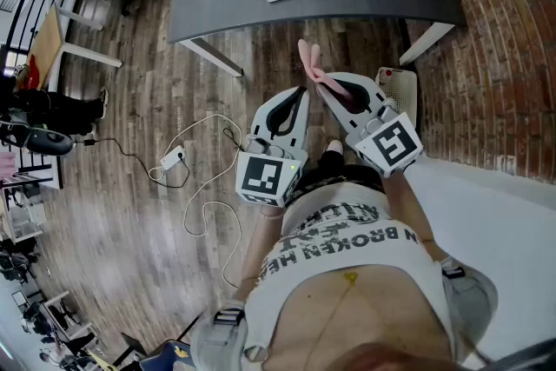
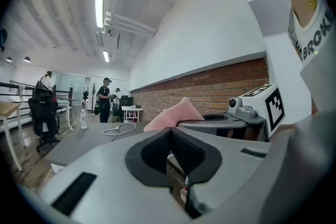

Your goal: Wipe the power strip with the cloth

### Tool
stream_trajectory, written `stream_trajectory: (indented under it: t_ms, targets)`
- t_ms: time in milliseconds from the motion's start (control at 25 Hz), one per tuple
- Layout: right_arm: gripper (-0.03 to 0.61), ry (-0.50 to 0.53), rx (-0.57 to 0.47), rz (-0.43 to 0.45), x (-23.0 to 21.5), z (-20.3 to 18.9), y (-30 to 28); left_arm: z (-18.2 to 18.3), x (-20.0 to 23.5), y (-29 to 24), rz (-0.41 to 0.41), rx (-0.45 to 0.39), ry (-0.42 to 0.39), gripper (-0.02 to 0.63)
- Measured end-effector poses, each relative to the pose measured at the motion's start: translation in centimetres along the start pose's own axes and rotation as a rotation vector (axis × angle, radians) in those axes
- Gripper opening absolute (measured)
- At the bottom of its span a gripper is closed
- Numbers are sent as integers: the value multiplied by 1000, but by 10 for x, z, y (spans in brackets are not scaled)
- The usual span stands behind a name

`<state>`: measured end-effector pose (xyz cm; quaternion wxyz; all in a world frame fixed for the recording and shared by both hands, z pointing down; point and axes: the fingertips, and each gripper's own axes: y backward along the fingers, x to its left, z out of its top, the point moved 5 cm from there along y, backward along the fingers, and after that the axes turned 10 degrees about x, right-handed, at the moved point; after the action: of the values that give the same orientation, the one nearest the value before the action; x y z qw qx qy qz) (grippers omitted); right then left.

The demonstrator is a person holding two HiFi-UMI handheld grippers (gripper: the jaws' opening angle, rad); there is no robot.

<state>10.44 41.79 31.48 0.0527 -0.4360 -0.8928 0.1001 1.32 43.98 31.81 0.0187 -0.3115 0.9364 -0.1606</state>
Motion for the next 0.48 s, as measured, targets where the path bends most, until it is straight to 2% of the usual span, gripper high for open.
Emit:
stream_trajectory:
  t_ms: [480]
  targets:
    - [17, -4, -21, 7, -21, -6, 9, -4, -9, -18, 7, 24, 1, 8]
